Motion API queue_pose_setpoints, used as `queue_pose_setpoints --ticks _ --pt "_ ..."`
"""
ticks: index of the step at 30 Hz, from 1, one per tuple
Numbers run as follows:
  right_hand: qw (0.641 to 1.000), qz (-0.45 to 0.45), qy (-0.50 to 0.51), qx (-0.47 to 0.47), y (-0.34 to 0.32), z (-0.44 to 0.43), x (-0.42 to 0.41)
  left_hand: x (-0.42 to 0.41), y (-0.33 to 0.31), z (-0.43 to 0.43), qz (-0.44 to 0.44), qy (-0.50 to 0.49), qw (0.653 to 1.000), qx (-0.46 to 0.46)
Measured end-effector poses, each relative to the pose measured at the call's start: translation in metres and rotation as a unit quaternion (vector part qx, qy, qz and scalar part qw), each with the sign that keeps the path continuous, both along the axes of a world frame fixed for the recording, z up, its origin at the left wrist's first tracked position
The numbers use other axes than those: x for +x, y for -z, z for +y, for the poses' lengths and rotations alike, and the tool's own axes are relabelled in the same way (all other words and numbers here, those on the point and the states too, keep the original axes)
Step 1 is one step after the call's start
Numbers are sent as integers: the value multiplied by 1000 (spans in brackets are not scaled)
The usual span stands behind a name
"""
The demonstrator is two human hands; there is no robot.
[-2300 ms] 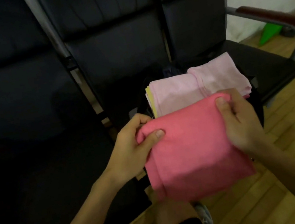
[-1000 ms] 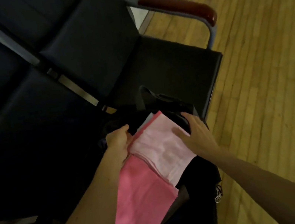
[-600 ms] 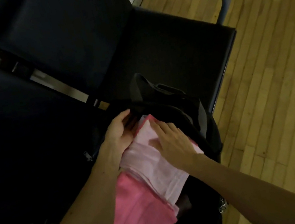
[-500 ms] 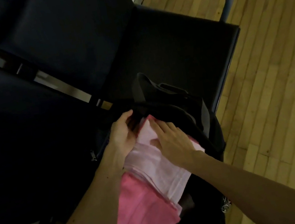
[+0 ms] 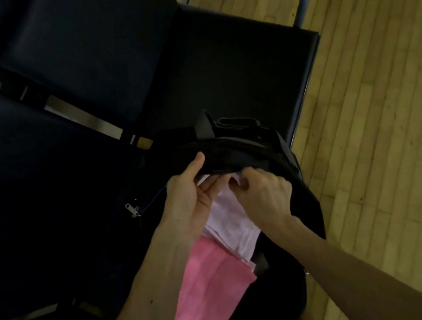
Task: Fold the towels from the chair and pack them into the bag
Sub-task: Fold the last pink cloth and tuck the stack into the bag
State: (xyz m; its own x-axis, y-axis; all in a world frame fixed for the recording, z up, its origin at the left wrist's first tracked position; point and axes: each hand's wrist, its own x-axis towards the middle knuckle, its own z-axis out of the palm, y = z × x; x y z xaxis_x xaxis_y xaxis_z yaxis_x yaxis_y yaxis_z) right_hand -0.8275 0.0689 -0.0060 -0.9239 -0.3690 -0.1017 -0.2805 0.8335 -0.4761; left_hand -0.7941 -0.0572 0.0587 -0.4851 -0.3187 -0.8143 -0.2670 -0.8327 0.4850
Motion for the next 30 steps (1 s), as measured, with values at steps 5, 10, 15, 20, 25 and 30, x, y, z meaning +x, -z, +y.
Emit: queue_pose_setpoints --ticks 5,10,15,20,25,30 --pt "983 -113 134 53 -6 17 -15 24 -14 23 -9 -2 1000 10" --pt "968 -131 168 134 -7 90 11 49 -18 25 -18 36 997 -61" --pt "973 -122 150 127 -9 123 39 73 -23 26 -7 51 996 -79" --pt "965 -206 -23 161 -19 132 78 93 -21 11 -58 50 987 -141" --pt "973 -187 -107 82 -111 151 66 110 -17 -18 -57 14 988 -142" --pt "973 -213 -70 47 -101 120 52 124 -24 6 -37 39 978 -203"
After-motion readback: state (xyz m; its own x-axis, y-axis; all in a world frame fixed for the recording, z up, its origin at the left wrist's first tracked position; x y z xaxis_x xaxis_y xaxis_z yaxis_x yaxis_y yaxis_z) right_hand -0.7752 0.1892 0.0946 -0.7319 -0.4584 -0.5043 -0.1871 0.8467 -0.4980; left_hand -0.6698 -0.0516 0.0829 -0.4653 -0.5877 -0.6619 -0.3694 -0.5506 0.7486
